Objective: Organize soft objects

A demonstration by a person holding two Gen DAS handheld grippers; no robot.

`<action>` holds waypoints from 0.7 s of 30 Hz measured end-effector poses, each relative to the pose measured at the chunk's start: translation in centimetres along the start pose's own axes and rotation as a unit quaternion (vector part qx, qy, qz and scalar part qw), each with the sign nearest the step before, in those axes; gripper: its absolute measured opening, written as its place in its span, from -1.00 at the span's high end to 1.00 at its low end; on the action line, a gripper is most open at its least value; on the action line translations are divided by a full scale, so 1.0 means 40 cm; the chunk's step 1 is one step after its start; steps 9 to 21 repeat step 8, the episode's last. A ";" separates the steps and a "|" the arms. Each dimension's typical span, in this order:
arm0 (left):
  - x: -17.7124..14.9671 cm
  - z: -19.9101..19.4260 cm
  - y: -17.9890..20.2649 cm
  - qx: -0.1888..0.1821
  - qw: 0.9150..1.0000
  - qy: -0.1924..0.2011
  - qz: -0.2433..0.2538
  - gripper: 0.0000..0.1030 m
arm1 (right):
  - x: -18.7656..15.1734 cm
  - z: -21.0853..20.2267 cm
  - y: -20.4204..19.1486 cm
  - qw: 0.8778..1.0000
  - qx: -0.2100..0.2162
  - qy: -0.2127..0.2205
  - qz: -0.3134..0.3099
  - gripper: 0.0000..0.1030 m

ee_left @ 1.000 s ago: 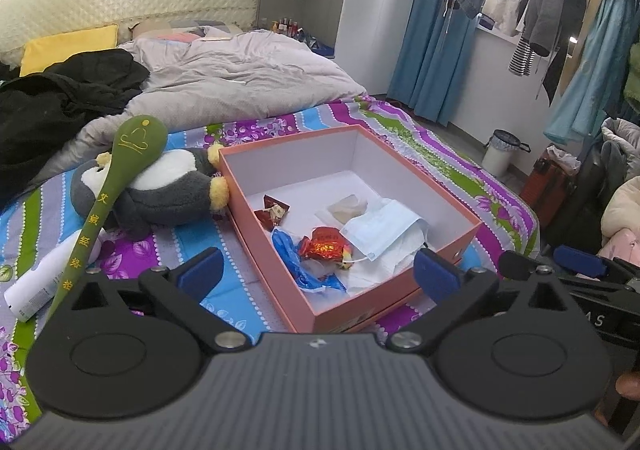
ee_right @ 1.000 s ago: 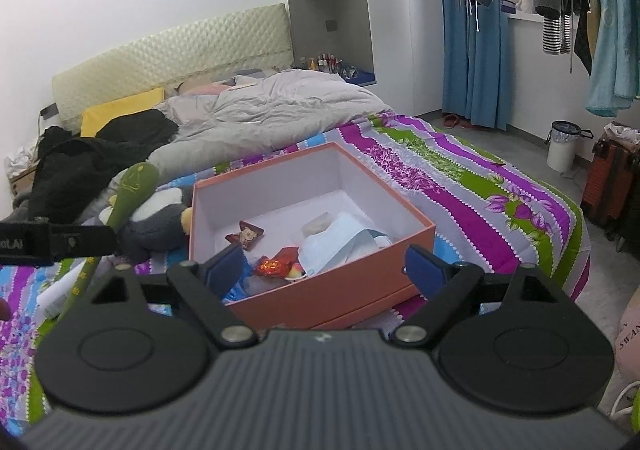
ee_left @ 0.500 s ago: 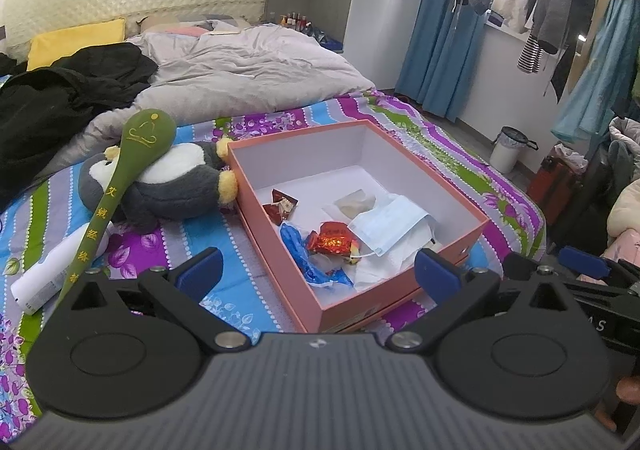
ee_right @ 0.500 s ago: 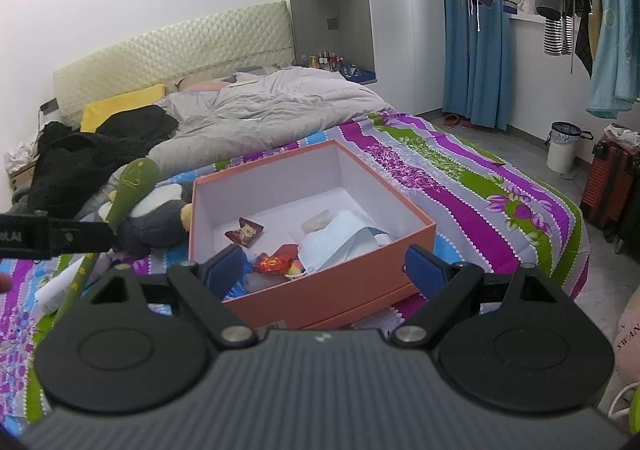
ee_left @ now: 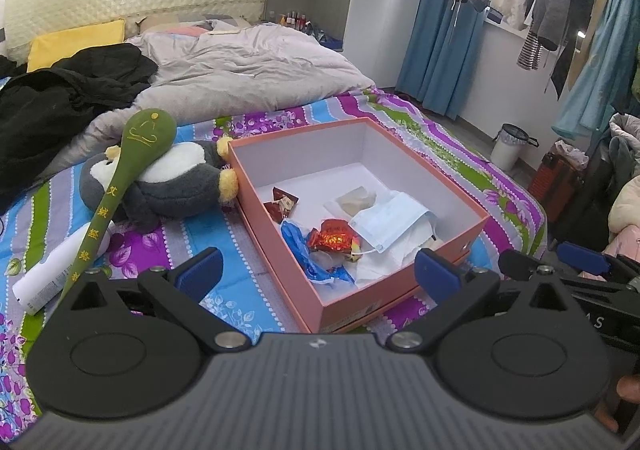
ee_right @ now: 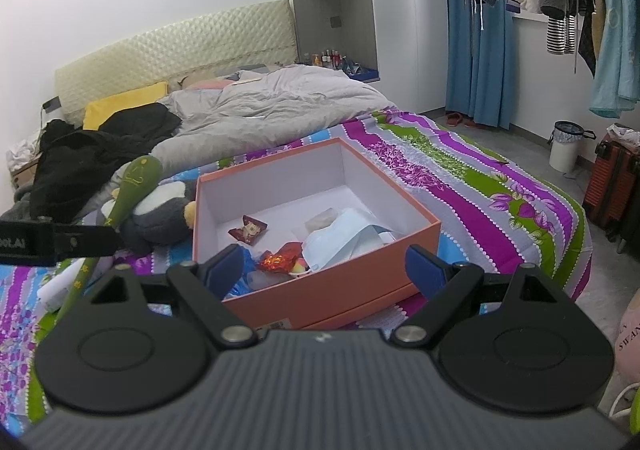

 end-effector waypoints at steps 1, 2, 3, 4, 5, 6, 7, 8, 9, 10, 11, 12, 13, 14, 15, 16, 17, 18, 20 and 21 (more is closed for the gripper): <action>0.000 -0.001 0.000 0.000 1.000 0.001 0.000 -1.00 | 0.000 0.000 0.000 1.000 0.001 0.000 0.000 -0.73; 0.001 -0.002 -0.001 0.001 1.000 0.001 0.001 -1.00 | 0.000 0.000 -0.001 1.000 0.000 0.000 -0.001 -0.73; 0.000 -0.002 0.000 0.001 1.000 0.002 0.002 -1.00 | 0.000 -0.001 -0.002 1.000 0.000 0.001 -0.001 -0.73; 0.001 -0.005 0.002 0.002 1.000 0.002 0.003 -1.00 | -0.001 -0.001 -0.003 1.000 0.000 0.001 -0.001 -0.73; 0.001 -0.006 0.001 0.002 1.000 0.003 0.003 -1.00 | -0.001 -0.001 -0.002 1.000 0.001 0.000 -0.001 -0.73; 0.002 -0.005 0.002 0.001 1.000 0.002 0.003 -1.00 | -0.001 -0.001 -0.002 1.000 0.001 0.000 0.000 -0.73; 0.002 -0.006 0.002 0.000 1.000 0.002 0.003 -1.00 | -0.002 -0.001 -0.003 1.000 0.001 0.000 0.000 -0.73; 0.002 -0.006 0.002 0.000 1.000 0.002 0.003 -1.00 | -0.001 -0.001 -0.003 1.000 0.001 -0.001 0.001 -0.73; 0.002 -0.006 0.002 0.000 1.000 0.002 0.003 -1.00 | -0.001 -0.001 -0.003 1.000 0.001 -0.001 0.001 -0.73; 0.002 -0.006 0.002 0.000 1.000 0.002 0.003 -1.00 | -0.001 -0.001 -0.003 1.000 0.001 -0.001 0.001 -0.73; 0.002 -0.006 0.002 0.000 1.000 0.002 0.003 -1.00 | -0.001 -0.001 -0.003 1.000 0.001 -0.001 0.001 -0.73; 0.002 -0.006 0.002 0.000 1.000 0.002 0.003 -1.00 | -0.001 -0.001 -0.003 1.000 0.001 -0.001 0.001 -0.73; 0.002 -0.006 0.002 0.000 1.000 0.002 0.003 -1.00 | -0.001 -0.001 -0.003 1.000 0.001 -0.001 0.001 -0.73; 0.002 -0.006 0.002 0.000 1.000 0.002 0.003 -1.00 | -0.001 -0.001 -0.003 1.000 0.001 -0.001 0.001 -0.73; 0.002 -0.006 0.002 0.000 1.000 0.002 0.003 -1.00 | -0.001 -0.001 -0.003 1.000 0.001 -0.001 0.001 -0.73; 0.002 -0.006 0.002 0.000 1.000 0.002 0.003 -1.00 | -0.001 -0.001 -0.003 1.000 0.001 -0.001 0.001 -0.73; 0.002 -0.006 0.002 0.000 1.000 0.002 0.003 -1.00 | -0.001 -0.001 -0.003 1.000 0.001 -0.001 0.001 -0.73; 0.002 -0.006 0.002 0.000 1.000 0.002 0.003 -1.00 | -0.001 -0.001 -0.003 1.000 0.001 -0.001 0.001 -0.73; 0.002 -0.006 0.002 0.000 1.000 0.002 0.003 -1.00 | -0.001 -0.001 -0.003 1.000 0.001 -0.001 0.001 -0.73; 0.002 -0.006 0.002 0.000 1.000 0.002 0.003 -1.00 | -0.001 -0.001 -0.003 1.000 0.001 -0.001 0.001 -0.73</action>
Point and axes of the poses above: each gripper's, at about its wrist camera, not at the fingertips, and z roughly the way its jaws point, y to its right, x to its top, the point moved 2 cm from there along z, roughly the way its jaws point, and after that the axes turned 3 degrees about y, right-handed, at the moved point
